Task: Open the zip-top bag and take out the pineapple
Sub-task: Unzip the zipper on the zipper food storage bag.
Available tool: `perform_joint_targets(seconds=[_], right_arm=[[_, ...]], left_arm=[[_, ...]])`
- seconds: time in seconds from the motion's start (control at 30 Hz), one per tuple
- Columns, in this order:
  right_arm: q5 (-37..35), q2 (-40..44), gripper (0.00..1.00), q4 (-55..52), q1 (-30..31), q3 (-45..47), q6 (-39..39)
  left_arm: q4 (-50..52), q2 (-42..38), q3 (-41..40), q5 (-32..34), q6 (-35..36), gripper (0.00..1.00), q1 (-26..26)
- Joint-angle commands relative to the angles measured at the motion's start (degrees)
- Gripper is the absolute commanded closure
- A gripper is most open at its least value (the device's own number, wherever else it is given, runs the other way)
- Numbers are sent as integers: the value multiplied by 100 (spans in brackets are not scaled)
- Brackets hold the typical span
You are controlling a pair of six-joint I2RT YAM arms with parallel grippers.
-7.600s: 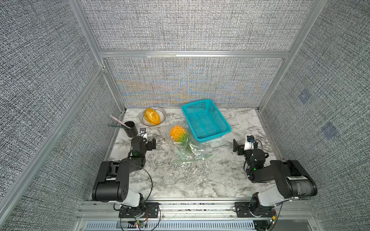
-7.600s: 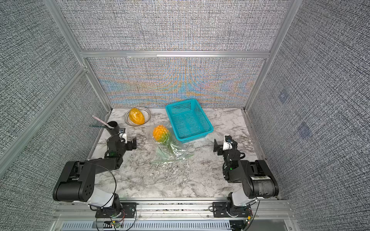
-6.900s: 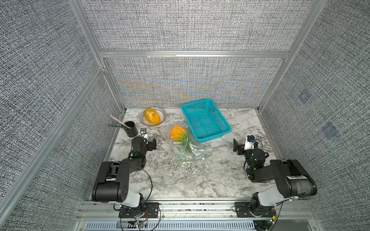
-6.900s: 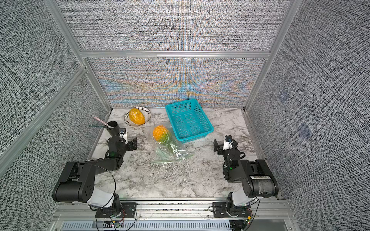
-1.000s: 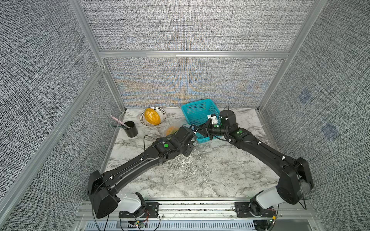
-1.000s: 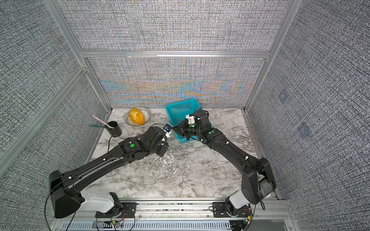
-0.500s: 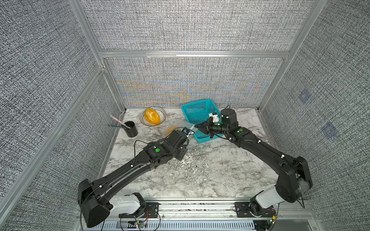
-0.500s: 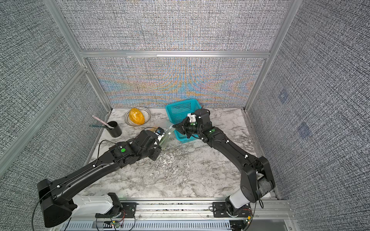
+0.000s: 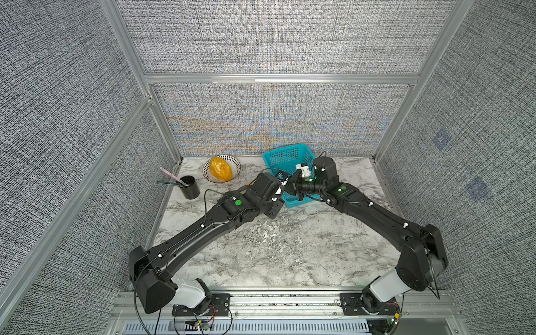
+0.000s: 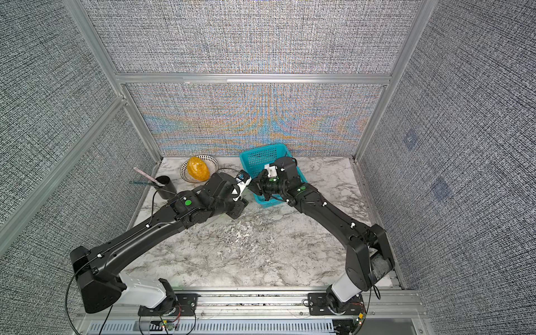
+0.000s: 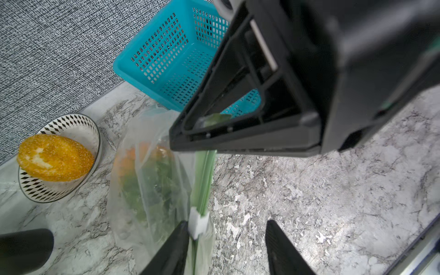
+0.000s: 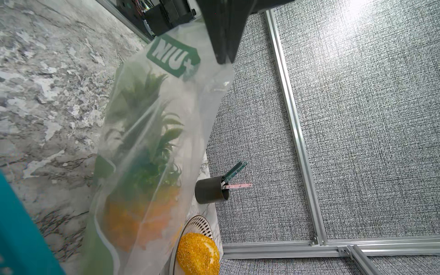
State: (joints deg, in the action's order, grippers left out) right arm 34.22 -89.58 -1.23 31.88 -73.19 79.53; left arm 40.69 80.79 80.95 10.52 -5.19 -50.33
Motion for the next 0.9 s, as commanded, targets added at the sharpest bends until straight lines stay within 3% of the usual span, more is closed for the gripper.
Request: perform_joint_targets(seconds=[0.0, 0.13, 0.33, 0.43, 0.6, 0.67, 0.73, 0.87], right_arm=[[-77, 88, 100, -113, 24, -26, 0], [-203, 265, 100, -131, 19, 27, 73], [-284, 422, 100, -158, 37, 67, 140], [-344, 493, 100, -158, 38, 97, 172], [-346, 612, 100, -255, 44, 77, 173], [-354, 686, 100, -369, 41, 68, 119], [-378, 756, 100, -492, 41, 61, 59], [-416, 919, 100, -672, 47, 78, 0]], left_arm=[[70, 30, 107, -128, 248, 59, 53], [459, 129, 263, -207, 326, 68, 53], [417, 22, -23, -410, 206, 33, 55], [416, 44, -60, -576, 120, 32, 58], [539, 6, -25, -436, 94, 83, 57], [717, -28, 142, -406, 168, 93, 58], [981, -59, 351, -354, 286, 99, 53], [1434, -132, 657, -373, 446, 100, 58]])
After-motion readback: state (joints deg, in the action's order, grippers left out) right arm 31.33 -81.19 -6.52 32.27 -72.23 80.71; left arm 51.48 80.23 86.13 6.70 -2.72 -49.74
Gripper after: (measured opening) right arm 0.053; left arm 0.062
